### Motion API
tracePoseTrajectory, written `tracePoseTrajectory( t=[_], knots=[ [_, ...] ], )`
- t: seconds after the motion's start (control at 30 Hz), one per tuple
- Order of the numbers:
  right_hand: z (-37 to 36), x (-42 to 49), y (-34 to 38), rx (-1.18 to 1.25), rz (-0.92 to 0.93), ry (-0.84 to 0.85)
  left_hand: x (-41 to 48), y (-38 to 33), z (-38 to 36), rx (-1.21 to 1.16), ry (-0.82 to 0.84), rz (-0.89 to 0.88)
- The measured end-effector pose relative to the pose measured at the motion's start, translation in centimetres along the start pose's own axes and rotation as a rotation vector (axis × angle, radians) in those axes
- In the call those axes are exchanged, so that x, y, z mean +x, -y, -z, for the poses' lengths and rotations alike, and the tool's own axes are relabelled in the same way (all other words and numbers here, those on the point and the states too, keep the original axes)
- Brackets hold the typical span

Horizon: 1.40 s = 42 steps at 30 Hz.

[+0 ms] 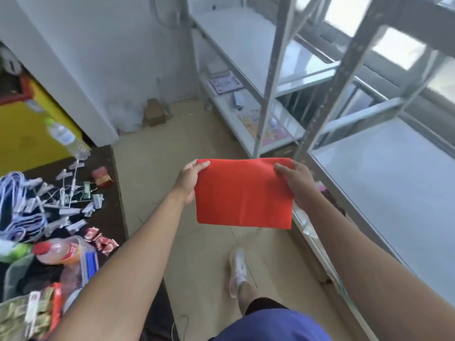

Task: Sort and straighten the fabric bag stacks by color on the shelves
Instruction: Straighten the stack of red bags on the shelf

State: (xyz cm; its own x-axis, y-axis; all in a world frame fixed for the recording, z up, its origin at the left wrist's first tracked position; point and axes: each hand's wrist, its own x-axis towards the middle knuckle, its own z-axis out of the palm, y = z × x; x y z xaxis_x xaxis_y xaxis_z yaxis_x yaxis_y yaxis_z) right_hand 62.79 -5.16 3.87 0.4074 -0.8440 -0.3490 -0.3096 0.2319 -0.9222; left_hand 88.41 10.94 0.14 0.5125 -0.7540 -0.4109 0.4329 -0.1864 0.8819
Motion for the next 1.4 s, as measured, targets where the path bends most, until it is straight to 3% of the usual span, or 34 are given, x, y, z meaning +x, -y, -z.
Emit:
tracePoseTrajectory(
  t=[0.33,0.53,0.77,1.0,1.4],
  knots=[
    [-12.4,22.0,8.2,-0.025,0.022,0.095,18.0,-11.0,6.7,-0.024,-0.182,-0.054],
    [-18.2,30.1,14.4,0.026,-0.014,0.097,27.4,-17.0,10.8,-0.084,-0.166,-0.043],
    [-24.3,40.8,19.2,0.004,-0.050,-0.078,42.7,-23.4,13.9,-0.037,-0.037,-0.024],
    [-28.6,47.9,25.6,0.069,-0.036,-0.352,57.0,-31.8,14.1,0.090,0.230,-0.015],
    [-23.3,61.8,28.9,0.187,-0.080,-0.699,77.0,-40.1,0.3,0.294,0.593,0.038]
  ],
)
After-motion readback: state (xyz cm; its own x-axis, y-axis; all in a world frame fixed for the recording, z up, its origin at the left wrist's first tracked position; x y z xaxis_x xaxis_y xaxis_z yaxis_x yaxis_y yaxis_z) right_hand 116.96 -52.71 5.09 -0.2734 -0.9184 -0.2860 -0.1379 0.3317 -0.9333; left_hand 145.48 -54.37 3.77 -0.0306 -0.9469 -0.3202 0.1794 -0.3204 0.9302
